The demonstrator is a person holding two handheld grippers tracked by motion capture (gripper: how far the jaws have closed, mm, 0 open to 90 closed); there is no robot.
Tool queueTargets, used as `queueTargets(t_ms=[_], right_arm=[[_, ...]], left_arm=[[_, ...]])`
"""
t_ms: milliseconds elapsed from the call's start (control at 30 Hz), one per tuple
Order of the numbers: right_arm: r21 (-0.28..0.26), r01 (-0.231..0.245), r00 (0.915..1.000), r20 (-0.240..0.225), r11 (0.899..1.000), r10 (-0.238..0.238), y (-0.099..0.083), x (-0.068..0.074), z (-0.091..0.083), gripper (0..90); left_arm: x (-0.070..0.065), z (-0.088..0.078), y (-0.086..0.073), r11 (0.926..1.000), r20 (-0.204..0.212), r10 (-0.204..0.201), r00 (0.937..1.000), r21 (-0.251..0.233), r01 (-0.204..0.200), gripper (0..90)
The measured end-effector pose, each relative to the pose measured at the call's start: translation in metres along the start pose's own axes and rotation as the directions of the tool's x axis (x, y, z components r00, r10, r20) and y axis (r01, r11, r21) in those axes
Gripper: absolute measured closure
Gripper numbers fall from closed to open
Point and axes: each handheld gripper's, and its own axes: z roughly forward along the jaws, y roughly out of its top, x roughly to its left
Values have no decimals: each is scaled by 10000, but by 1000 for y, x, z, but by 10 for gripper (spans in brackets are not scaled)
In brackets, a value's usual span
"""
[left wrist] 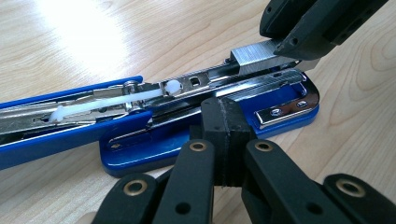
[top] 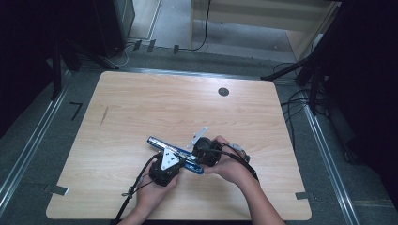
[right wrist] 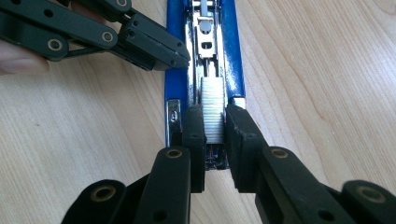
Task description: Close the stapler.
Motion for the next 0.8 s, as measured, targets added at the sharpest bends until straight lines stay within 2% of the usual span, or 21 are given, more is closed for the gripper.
queueTargets(t_ms=[367, 800], right_arm=[[101, -136, 9999, -12, 9999, 137, 1, 0, 0, 800], [228, 53, 10000, 33, 9997, -54, 3, 1, 2, 800]], left_arm=[[0, 0, 0, 10000, -17, 28, 10000, -10, -28, 900], [0, 0, 0, 10000, -19, 25, 10000, -17, -25, 900]])
